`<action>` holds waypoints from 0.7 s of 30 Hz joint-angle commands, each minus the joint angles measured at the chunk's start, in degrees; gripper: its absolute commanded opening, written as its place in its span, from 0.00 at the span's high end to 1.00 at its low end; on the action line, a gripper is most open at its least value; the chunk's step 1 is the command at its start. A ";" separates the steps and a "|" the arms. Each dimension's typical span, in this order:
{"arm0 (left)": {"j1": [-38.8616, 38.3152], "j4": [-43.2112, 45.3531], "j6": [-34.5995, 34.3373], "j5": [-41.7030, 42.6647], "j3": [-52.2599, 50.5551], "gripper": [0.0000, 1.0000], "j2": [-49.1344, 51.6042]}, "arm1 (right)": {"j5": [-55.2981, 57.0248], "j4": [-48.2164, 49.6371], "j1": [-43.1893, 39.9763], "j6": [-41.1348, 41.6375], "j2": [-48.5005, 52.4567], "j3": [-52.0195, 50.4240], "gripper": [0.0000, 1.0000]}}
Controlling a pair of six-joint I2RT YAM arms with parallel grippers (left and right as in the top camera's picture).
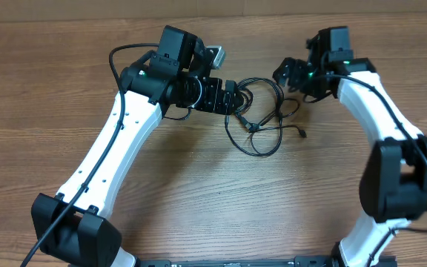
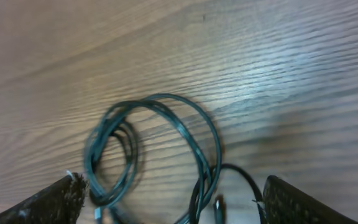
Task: Untangle cables
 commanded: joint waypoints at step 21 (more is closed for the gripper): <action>0.07 -3.56 -2.69 -6.19 0.24 0.10 0.00 | -0.92 -1.86 4.13 -1.70 15.50 0.35 0.96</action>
